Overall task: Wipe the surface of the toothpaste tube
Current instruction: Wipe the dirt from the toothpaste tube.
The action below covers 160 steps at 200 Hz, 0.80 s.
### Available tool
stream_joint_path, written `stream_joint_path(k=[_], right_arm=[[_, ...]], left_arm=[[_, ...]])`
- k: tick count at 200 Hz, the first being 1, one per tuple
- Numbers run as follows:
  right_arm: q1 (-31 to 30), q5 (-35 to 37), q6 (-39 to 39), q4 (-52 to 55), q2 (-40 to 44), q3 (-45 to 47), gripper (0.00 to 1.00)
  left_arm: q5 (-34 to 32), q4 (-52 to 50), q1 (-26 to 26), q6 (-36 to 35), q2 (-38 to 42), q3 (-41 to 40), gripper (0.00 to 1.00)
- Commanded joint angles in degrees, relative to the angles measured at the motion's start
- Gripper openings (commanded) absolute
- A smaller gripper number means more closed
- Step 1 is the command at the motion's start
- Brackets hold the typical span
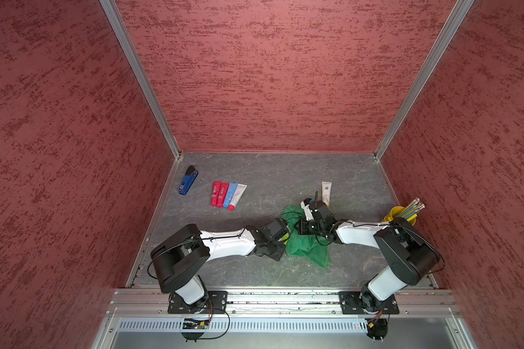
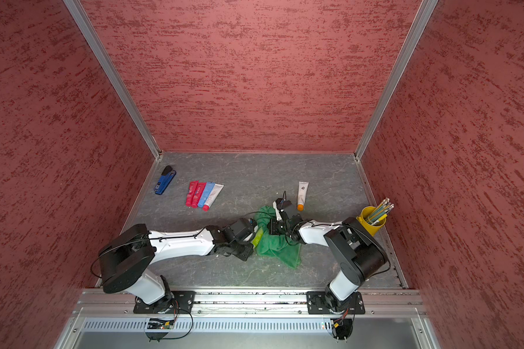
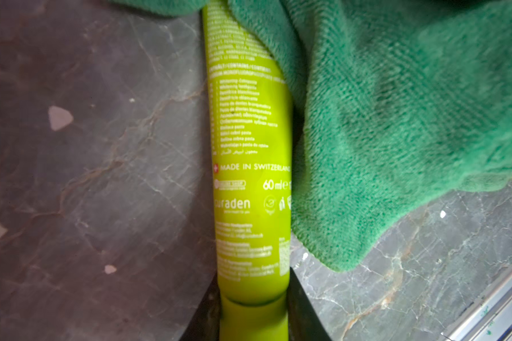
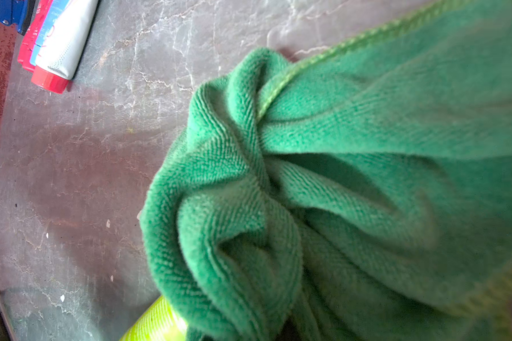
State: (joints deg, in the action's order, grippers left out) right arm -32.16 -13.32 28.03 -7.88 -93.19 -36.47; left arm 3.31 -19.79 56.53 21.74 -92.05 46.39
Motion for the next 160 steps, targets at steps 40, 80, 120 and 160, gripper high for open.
stream_joint_path(k=[40,80,120,160], right_arm=[[-9.0,-9.7,4.3,-6.4,-0.4,8.1,0.00],[-15.5,-13.2,10.1,-13.7,0.6,12.9,0.00],[-13.4,-7.9,8.4,-9.4,0.8,11.2,0.00],[-4.2,0.6,2.3,0.6,1.7,6.0,0.00]], left_arm=[[2.3,-1.0,0.4,-1.4,-2.5,-1.0,0.04],[2.2,-1.5,0.5,-1.5,-3.3,-0.3,0.03],[1.5,-1.4,0.9,-1.3,-2.5,-0.8,0.03],[1.4,-1.3,0.9,-1.1,-2.1,-1.2,0.02]])
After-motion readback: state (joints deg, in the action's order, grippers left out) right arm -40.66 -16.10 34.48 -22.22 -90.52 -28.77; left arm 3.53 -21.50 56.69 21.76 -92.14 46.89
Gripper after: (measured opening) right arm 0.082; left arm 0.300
